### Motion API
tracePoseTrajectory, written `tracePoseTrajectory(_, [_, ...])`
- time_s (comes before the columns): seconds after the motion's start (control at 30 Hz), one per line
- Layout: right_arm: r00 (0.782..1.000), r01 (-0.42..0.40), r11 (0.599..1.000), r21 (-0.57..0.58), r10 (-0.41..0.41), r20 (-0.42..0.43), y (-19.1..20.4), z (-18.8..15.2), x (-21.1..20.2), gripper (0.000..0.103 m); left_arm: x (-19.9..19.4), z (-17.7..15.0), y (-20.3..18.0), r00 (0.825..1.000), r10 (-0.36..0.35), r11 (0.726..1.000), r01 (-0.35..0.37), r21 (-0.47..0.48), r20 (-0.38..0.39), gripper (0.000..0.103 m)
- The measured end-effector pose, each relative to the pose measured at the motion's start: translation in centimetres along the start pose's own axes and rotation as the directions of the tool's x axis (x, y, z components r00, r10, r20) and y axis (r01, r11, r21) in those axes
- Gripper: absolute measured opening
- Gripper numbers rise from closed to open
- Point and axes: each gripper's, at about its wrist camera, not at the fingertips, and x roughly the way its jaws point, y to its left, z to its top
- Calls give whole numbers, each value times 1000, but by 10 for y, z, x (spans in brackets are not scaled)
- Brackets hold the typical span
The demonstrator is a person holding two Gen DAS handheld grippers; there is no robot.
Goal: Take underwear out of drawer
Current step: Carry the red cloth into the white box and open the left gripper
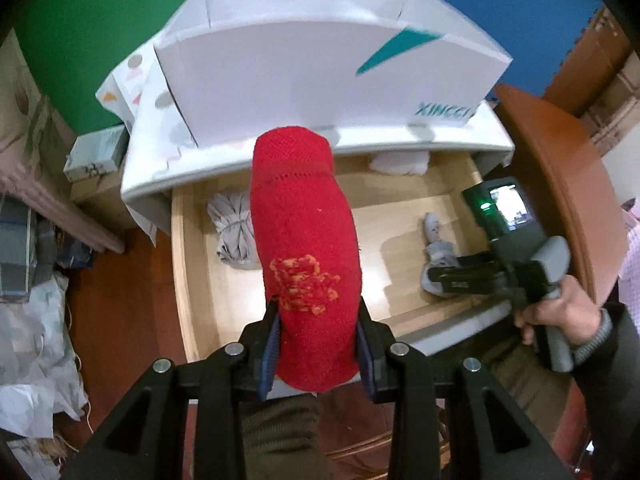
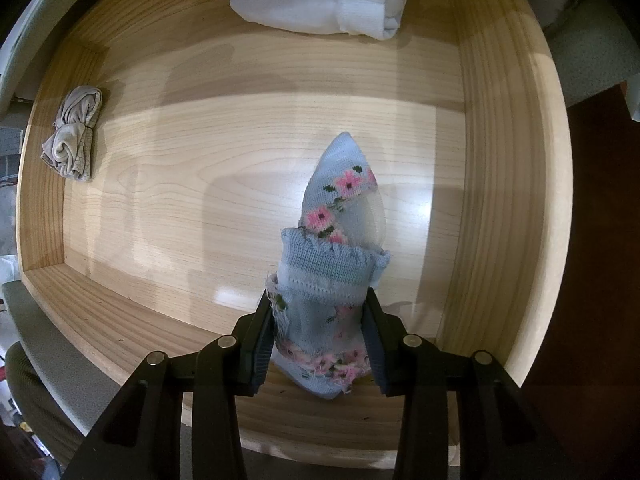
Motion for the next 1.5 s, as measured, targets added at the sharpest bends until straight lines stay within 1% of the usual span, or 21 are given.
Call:
tracePoseTrajectory(0.1, [1000, 0, 1000, 0, 0, 0, 0, 0, 0, 37, -26, 7, 1, 999, -13, 1000, 13, 6, 44, 33])
tracePoseTrajectory(0.23, [1000, 0, 1000, -1, 0, 0, 0, 1, 0, 37, -70, 30, 9, 991, -4, 1000, 4, 7, 133, 33])
tracePoseTrajectory(0.33, [1000, 0, 1000, -1, 0, 0, 0, 1, 1, 37, -93, 50, 14, 982, 24, 1000, -23, -5, 189, 33])
tracePoseTrajectory(0.4, [1000, 0, 1000, -1, 0, 0, 0, 1, 1, 37, -109, 68, 19, 972, 47, 999, -44, -18, 231, 33])
tracePoseTrajectory(0.47, [1000, 0, 1000, -1, 0, 0, -1, 1, 1, 37, -119, 84, 24, 966, 56, 998, -54, -18, 252, 33])
tracePoseTrajectory(0.53, [1000, 0, 1000, -1, 0, 0, 0, 1, 1, 37, -122, 100, 26, 960, 84, 996, -79, -28, 268, 33])
tracePoseTrajectory(0.6, [1000, 0, 1000, -1, 0, 0, -1, 1, 1, 37, -119, 121, 29, 957, 103, 995, -101, -23, 272, 33])
tracePoseTrajectory(0.73, [1000, 0, 1000, -2, 0, 1, 0, 2, 1, 37, -107, 150, 33, 952, 116, 993, -116, -15, 283, 33])
tracePoseTrajectory(0.83, [1000, -1, 1000, -3, 1, 0, 0, 2, 2, 37, -94, 169, 32, 956, 114, 993, -113, -21, 269, 33])
tracePoseTrajectory(0.93, [1000, -1, 1000, -1, 1, 1, 0, 2, 2, 37, -76, 186, 29, 958, 132, 991, -134, -9, 253, 33])
tracePoseTrajectory(1.0, [1000, -1, 1000, -3, 1, 0, 0, 2, 2, 37, -59, 195, 27, 963, 148, 988, -152, -1, 227, 33])
tracePoseTrajectory(1.1, [1000, -1, 1000, -2, 1, 1, 0, 2, 2, 37, -33, 201, 28, 970, 155, 988, -157, -3, 187, 33])
tracePoseTrajectory(1.2, [1000, -3, 1000, -1, 3, 1, 0, 2, 2, 38, -8, 197, 30, 977, 159, 987, -158, -15, 142, 33])
tracePoseTrajectory(1.3, [1000, -3, 1000, -1, 3, 0, 1, 2, 3, 38, 9, 192, 31, 980, 167, 986, -167, -12, 109, 33])
tracePoseTrajectory(1.4, [1000, -3, 1000, -2, 3, 0, 1, 3, 3, 38, 18, 190, 30, 977, 186, 982, -186, -5, 108, 34])
tracePoseTrajectory(1.5, [1000, -3, 1000, -2, 3, 0, 1, 3, 4, 38, 18, 190, 32, 977, 185, 983, -184, -22, 110, 36])
